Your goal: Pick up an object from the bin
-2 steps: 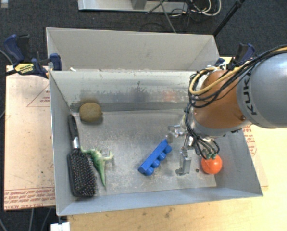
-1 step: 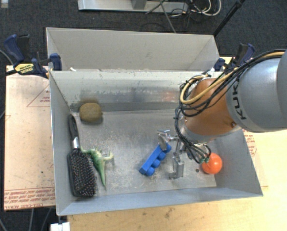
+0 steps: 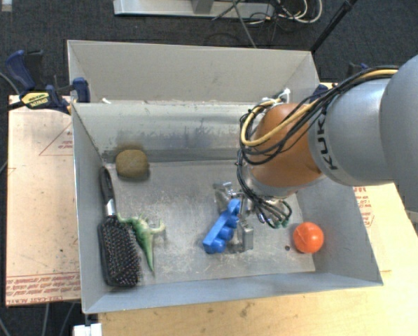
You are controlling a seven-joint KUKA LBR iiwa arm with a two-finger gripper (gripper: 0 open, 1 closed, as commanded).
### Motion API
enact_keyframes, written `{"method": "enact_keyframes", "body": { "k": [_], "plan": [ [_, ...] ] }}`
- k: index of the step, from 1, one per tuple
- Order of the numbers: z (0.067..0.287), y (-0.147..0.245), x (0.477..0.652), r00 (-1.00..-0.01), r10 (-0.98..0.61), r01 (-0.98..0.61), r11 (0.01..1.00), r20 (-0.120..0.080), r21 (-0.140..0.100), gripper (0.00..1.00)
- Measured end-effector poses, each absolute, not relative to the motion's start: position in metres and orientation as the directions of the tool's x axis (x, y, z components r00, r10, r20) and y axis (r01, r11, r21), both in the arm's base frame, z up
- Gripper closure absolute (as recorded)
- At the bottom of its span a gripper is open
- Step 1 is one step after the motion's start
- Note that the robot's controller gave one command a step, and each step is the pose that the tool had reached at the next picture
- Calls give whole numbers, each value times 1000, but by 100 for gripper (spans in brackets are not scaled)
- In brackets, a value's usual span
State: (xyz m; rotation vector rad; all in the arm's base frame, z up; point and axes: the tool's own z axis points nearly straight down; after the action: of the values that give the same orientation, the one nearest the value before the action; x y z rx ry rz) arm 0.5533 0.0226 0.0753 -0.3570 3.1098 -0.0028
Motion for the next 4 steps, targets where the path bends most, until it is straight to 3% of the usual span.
{"method": "enact_keyframes", "body": {
  "k": [1,2,3,4],
  "plan": [
    [71,61,579,-954,-300,-300,954,-6,1,100],
    [71,61,579,-954,-300,-300,954,-5,1,100],
    [124,56,594,-951,-309,-309,951,2,2,100],
    [142,52,595,-949,-316,-316,949,-13,-2,100]
  ]
}}
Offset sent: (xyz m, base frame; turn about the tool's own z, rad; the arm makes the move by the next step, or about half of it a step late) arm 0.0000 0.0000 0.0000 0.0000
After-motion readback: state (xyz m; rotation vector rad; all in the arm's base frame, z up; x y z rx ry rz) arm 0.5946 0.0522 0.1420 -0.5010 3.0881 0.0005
